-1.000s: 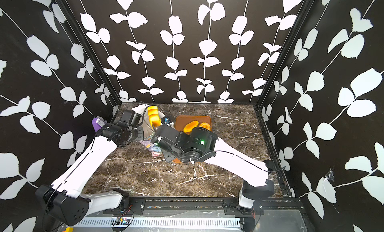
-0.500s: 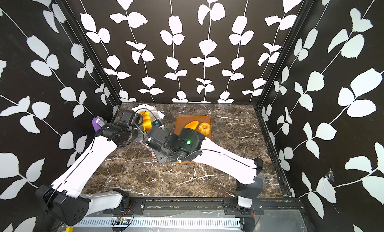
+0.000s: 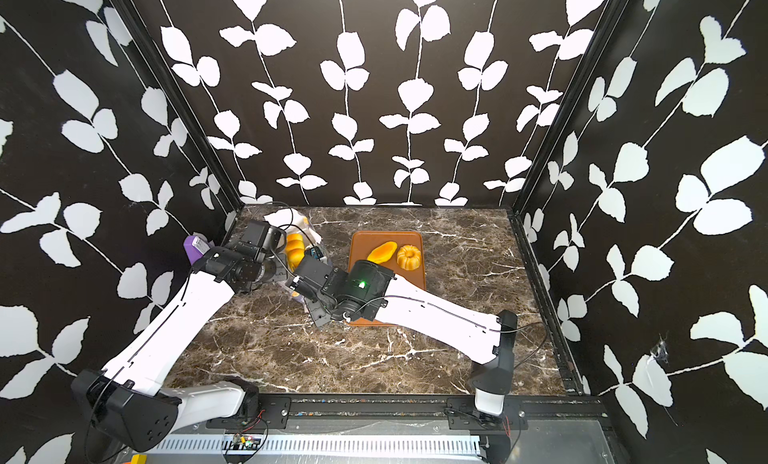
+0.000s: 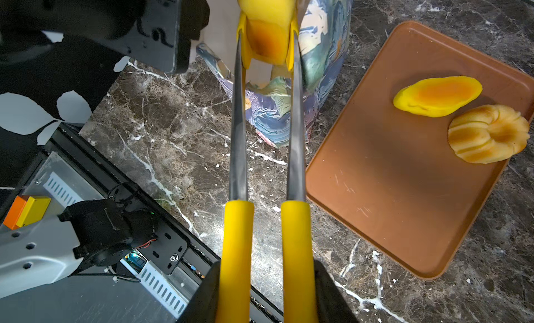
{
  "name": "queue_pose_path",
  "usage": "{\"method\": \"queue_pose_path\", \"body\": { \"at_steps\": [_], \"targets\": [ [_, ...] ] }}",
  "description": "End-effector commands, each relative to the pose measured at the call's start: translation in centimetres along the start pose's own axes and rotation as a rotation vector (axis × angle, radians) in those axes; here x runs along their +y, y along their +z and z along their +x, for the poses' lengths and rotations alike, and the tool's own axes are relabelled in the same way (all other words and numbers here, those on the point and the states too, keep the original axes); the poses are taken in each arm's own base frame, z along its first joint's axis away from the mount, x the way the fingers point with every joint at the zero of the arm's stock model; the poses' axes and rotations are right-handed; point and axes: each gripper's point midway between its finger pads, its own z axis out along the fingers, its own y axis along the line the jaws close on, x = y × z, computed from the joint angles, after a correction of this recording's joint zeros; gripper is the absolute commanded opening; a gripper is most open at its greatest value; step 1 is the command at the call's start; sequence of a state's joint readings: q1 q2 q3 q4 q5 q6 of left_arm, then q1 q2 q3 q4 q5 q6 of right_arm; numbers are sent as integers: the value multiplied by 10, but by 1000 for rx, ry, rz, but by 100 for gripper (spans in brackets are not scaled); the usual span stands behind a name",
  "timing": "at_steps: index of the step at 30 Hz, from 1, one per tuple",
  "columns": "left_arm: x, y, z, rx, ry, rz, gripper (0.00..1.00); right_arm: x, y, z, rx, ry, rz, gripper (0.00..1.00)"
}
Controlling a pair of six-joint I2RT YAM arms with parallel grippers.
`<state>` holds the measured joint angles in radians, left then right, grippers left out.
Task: Pack bread into a paper bag
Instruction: Place the fake bread in the paper bag.
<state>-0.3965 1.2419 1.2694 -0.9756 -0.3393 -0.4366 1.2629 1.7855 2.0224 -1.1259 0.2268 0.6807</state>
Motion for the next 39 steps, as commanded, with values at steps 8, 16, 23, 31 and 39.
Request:
{"method": "queue_pose_path", "body": {
  "at_steps": [8,16,23,31,39],
  "targets": [
    [2,-1,1,3,-4,-5,0,-2,-11,-13,-62,32,-17,25],
    [2,-2,1,3,1,-8,0,-1,-11,-14,-67,33,-19,42],
    [3,-1,2,6,3,-10,0,-1,-12,-14,-73,38,-23,50],
    [2,-1,2,7,5,-10,0,-2,-12,-14,-77,40,-23,52],
    [2,0,2,9,6,-8,0,-1,-9,-13,-72,34,-22,0]
  ]
}}
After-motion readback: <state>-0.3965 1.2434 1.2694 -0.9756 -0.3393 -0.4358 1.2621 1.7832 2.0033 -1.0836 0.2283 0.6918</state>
